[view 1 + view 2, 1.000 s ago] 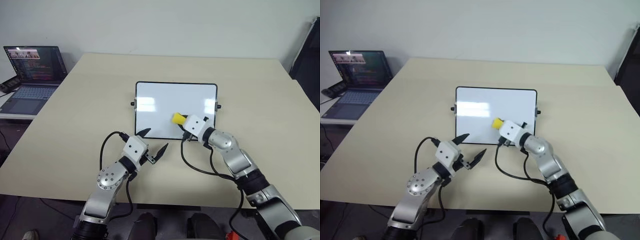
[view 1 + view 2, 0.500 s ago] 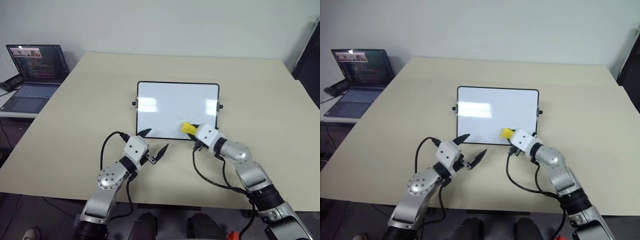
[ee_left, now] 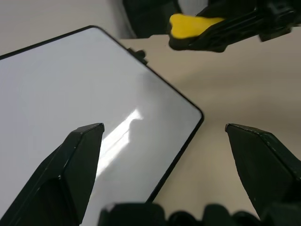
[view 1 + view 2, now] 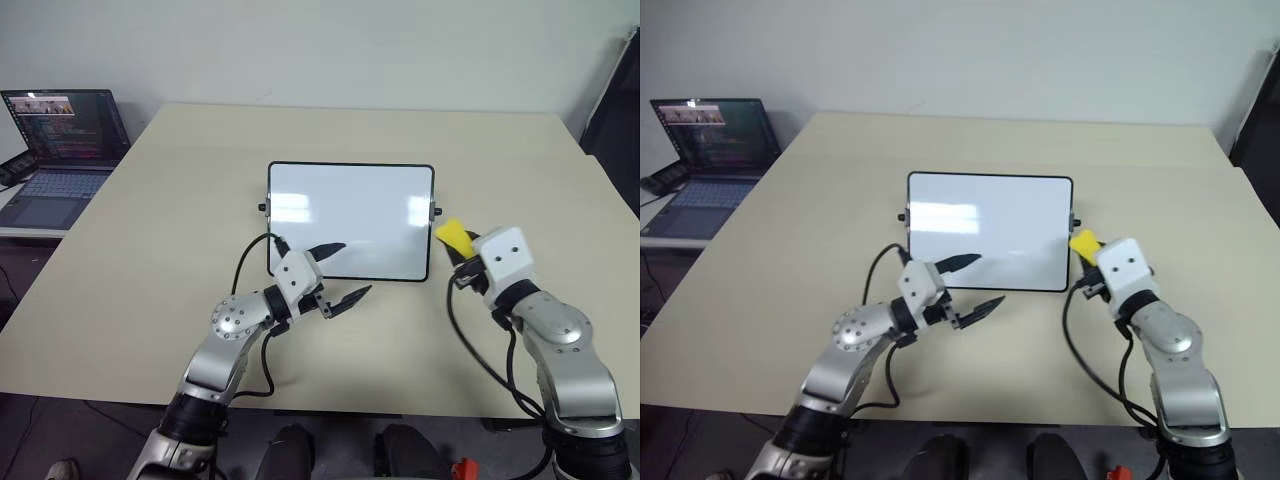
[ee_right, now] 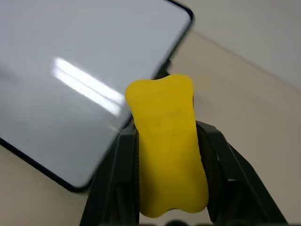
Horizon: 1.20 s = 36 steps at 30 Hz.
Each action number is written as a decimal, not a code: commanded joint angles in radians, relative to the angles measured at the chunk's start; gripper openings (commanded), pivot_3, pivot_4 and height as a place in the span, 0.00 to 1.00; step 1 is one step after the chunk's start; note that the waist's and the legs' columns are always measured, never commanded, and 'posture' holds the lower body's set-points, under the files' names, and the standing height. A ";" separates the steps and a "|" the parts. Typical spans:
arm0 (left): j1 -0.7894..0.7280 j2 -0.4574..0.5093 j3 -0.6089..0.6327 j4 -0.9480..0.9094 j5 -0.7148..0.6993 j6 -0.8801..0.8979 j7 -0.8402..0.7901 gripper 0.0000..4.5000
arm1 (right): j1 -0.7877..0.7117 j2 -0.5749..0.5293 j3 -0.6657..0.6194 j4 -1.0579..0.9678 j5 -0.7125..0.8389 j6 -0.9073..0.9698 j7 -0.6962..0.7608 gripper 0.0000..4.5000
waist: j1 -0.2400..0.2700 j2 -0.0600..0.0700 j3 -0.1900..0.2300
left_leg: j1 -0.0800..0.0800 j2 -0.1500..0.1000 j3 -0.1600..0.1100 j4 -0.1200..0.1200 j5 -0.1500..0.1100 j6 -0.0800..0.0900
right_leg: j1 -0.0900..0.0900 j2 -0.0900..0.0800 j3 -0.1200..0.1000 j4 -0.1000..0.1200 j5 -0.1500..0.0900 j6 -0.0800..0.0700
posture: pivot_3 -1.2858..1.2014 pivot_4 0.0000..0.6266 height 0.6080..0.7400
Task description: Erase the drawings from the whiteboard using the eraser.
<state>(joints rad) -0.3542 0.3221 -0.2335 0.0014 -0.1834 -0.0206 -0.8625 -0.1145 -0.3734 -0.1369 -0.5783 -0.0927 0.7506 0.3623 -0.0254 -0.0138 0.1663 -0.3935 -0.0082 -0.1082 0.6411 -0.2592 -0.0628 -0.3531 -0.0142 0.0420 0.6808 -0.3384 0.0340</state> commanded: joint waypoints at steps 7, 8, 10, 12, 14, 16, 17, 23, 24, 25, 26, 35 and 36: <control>-0.220 -0.071 -0.098 0.330 0.003 -0.156 -0.264 1.00 | -0.005 0.107 -0.197 -0.033 0.079 0.345 -0.094 0.29 | -0.007 0.001 0.000 | 0.000 0.000 0.001 0.000 0.000 0.000 | -0.001 0.002 0.001 0.001 0.000 0.000 | 0.52 0.24 1.00; -0.232 -0.076 -0.104 0.357 0.013 -0.177 -0.276 1.00 | -0.006 0.103 -0.197 -0.031 0.083 0.354 -0.095 0.29 | -0.007 0.001 0.000 | 0.000 0.000 0.001 0.000 0.000 0.000 | -0.001 0.004 0.001 0.001 0.000 0.000 | 0.52 0.24 1.00; -0.254 -0.091 -0.112 0.411 0.027 -0.211 -0.294 1.00 | -0.011 0.104 -0.210 -0.017 0.097 0.378 -0.102 0.29 | -0.007 0.001 0.000 | 0.000 0.000 0.001 0.000 0.000 0.001 | -0.001 0.005 0.001 0.000 0.000 0.000 | 0.52 0.24 1.00; -0.276 -0.115 -0.114 0.461 0.030 -0.231 -0.308 1.00 | -0.010 0.092 -0.213 0.003 0.101 0.375 -0.104 0.29 | -0.007 0.001 0.000 | 0.000 0.000 0.002 0.000 0.000 0.001 | -0.001 0.005 0.001 0.000 0.000 0.000 | 0.52 0.24 1.00; -0.284 -0.127 -0.117 0.484 0.038 -0.244 -0.321 1.00 | -0.012 0.092 -0.221 0.012 0.112 0.385 -0.107 0.29 | -0.007 0.001 0.000 | -0.001 0.000 0.002 0.000 0.000 0.001 | -0.001 0.005 0.001 0.000 0.000 0.000 | 0.52 0.24 1.00; -0.286 -0.136 -0.116 0.498 0.048 -0.260 -0.322 1.00 | -0.016 0.094 -0.225 0.023 0.123 0.393 -0.114 0.29 | -0.007 0.002 0.000 | -0.001 0.000 0.002 0.000 0.000 0.001 | -0.001 0.005 0.001 0.001 0.000 0.000 | 0.52 0.24 1.00; -0.288 -0.140 -0.115 0.505 0.052 -0.268 -0.322 1.00 | -0.021 0.096 -0.227 0.029 0.129 0.398 -0.118 0.29 | -0.007 0.001 0.000 | -0.001 0.000 0.002 0.000 0.000 0.001 | -0.001 0.005 0.001 0.001 0.000 0.000 | 0.52 0.24 1.00; -0.287 -0.150 -0.108 0.511 0.075 -0.291 -0.304 1.00 | -0.046 0.099 -0.218 0.082 0.149 0.384 -0.140 0.29 | -0.007 0.002 0.000 | -0.001 0.000 0.001 0.001 0.000 0.001 | -0.001 0.005 0.001 0.001 0.000 0.000 | 0.52 0.24 1.00; -0.287 -0.150 -0.107 0.510 0.075 -0.290 -0.304 1.00 | -0.049 0.098 -0.216 0.088 0.152 0.383 -0.143 0.29 | -0.007 0.002 0.000 | -0.001 0.000 0.001 0.001 0.000 0.001 | -0.001 0.005 0.001 0.001 0.000 0.000 | 0.52 0.24 1.00; -0.287 -0.149 -0.106 0.509 0.075 -0.290 -0.304 1.00 | -0.053 0.098 -0.217 0.094 0.156 0.383 -0.147 0.29 | -0.007 0.002 0.000 | -0.001 0.000 0.001 0.001 0.000 0.001 | -0.001 0.005 0.001 0.001 0.000 0.000 | 0.52 0.24 1.00; -0.285 -0.146 -0.106 0.507 0.077 -0.291 -0.304 1.00 | -0.056 0.098 -0.220 0.101 0.160 0.382 -0.152 0.29 | -0.007 0.002 0.000 | -0.001 0.000 0.001 0.001 0.000 0.001 | -0.001 0.005 0.001 0.001 0.000 0.000 | 0.52 0.24 1.00; -0.290 -0.137 -0.102 0.512 0.082 -0.296 -0.302 1.00 | -0.067 0.079 -0.241 0.124 0.176 0.377 -0.178 0.71 | -0.007 0.002 0.000 | -0.001 0.000 0.001 0.002 0.000 0.001 | -0.001 0.005 0.001 0.001 0.000 0.000 | 0.52 0.24 1.00; -0.291 -0.137 -0.102 0.513 0.083 -0.296 -0.301 1.00 | -0.067 0.076 -0.242 0.125 0.177 0.378 -0.182 0.79 | -0.007 0.002 0.000 | -0.001 0.000 0.001 0.002 0.000 0.001 | -0.001 0.005 0.001 0.002 0.000 0.000 | 0.52 0.24 1.00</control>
<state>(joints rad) -0.6234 0.1912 -0.3460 0.5243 -0.0989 -0.2960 -1.1675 -0.1726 -0.2843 -0.3617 -0.4360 0.0798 1.1423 0.1894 -0.0322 -0.0120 0.1663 -0.3942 -0.0077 -0.1073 0.6426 -0.2592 -0.0621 -0.3540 -0.0088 0.0432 0.6823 -0.3385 0.0342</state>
